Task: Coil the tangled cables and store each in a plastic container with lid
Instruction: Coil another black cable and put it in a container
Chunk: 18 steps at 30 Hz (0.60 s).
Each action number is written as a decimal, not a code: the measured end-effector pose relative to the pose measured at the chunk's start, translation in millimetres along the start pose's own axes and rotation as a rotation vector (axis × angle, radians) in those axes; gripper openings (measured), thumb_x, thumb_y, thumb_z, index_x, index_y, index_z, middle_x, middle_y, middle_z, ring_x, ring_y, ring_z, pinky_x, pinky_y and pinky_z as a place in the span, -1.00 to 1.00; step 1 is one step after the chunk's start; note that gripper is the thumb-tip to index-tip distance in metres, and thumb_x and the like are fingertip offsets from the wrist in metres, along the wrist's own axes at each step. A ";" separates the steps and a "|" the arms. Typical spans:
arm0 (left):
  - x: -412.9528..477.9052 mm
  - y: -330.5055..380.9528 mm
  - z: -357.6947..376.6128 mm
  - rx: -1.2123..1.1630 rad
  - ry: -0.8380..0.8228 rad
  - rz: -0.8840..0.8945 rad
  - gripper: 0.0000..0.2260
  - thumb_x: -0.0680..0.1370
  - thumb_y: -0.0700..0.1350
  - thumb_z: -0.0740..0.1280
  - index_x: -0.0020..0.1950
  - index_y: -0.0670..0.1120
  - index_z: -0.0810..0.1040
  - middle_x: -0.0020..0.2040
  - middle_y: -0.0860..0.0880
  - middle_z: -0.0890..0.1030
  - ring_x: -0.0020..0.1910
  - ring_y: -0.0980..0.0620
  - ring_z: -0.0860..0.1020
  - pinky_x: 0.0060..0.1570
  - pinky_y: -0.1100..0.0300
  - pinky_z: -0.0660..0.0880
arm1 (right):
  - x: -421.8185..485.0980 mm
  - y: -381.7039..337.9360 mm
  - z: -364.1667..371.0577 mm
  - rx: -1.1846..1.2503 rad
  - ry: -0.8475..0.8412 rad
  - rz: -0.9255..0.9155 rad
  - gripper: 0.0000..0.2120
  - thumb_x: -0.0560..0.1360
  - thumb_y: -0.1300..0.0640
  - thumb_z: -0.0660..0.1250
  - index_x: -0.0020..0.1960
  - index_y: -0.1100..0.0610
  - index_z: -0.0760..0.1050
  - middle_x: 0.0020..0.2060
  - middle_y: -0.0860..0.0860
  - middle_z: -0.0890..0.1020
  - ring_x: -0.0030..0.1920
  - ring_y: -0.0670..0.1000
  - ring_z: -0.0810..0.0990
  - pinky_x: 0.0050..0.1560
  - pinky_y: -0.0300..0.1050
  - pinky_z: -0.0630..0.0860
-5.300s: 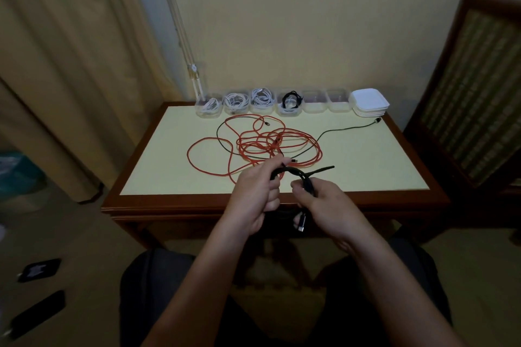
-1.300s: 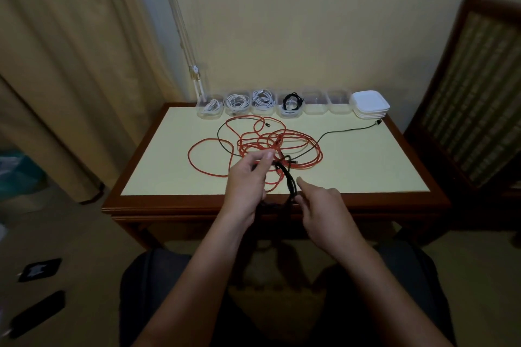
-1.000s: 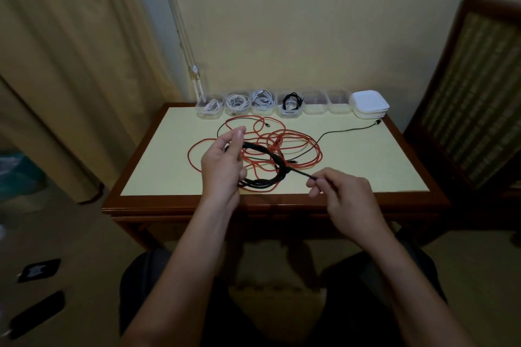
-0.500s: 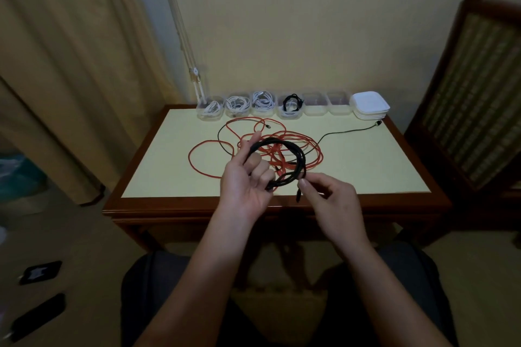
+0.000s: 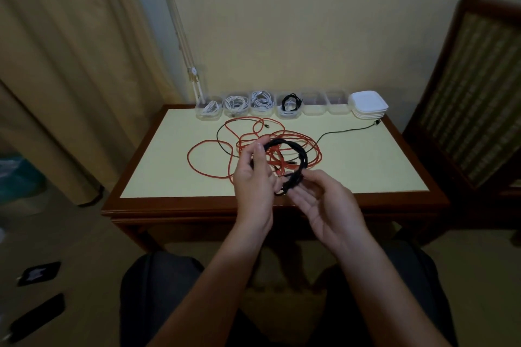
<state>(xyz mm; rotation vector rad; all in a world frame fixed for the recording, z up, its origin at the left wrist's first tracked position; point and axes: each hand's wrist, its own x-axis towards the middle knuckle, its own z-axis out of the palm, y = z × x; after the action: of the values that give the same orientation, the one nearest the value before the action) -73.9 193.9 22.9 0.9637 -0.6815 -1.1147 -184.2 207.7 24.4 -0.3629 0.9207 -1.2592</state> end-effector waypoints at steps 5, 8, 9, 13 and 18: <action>-9.1 -1.7 5.1 0.118 -0.064 0.103 -0.77 0.70 -0.08 0.19 0.27 -0.02 0.59 -0.38 -0.05 0.39 -0.38 0.12 0.46 -0.23 0.30 0.51 | 1.0 0.7 -0.7 -0.122 0.065 -0.104 -0.78 0.49 0.32 0.47 0.13 0.29 0.65 -0.03 0.14 0.75 0.03 0.05 0.74 0.05 -0.10 0.61; -9.9 -5.0 1.8 0.277 -0.070 0.178 -0.78 0.66 -0.08 0.29 0.27 0.04 0.64 -0.09 0.06 0.68 -0.02 0.24 0.63 0.09 0.28 0.56 | 6.4 -1.2 -5.8 -0.073 0.085 -0.123 -0.81 0.51 0.36 0.41 0.12 0.29 0.65 -0.05 0.13 0.74 -0.02 0.04 0.73 0.08 -0.10 0.59; -8.8 -5.5 0.7 0.313 -0.072 0.191 -0.79 0.64 -0.09 0.33 0.24 0.05 0.66 0.02 0.11 0.70 0.09 0.25 0.62 0.16 0.24 0.55 | 9.0 -1.6 -7.9 -0.064 0.069 -0.119 -0.82 0.53 0.34 0.39 0.13 0.29 0.64 -0.06 0.12 0.74 -0.03 0.03 0.71 0.07 -0.11 0.57; -5.4 -8.3 -3.9 0.332 -0.030 0.132 -0.83 0.62 -0.12 0.36 0.19 0.00 0.66 -0.10 0.12 0.70 -0.09 0.25 0.63 -0.01 0.26 0.59 | 13.7 -3.7 -12.5 -0.111 -0.045 -0.043 -0.86 0.59 0.22 0.32 0.05 0.20 0.66 -0.08 0.04 0.71 0.05 0.06 0.65 0.15 -0.04 0.49; 2.8 -2.5 -10.1 0.135 -0.151 -0.144 -0.79 0.62 -0.16 0.34 0.25 -0.07 0.60 -0.17 -0.05 0.66 -0.18 0.04 0.64 -0.02 0.17 0.60 | 12.6 -11.9 -16.3 -0.209 0.005 0.049 -0.76 0.59 0.14 0.29 0.15 0.14 0.68 -0.28 -0.10 0.66 -0.04 0.01 0.59 0.02 -0.01 0.38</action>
<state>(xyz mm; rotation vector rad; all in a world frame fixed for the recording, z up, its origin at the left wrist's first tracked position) -65.5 193.8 16.1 1.0637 -0.8280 -1.2912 -204.0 196.3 17.9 -0.4988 1.0624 -1.1227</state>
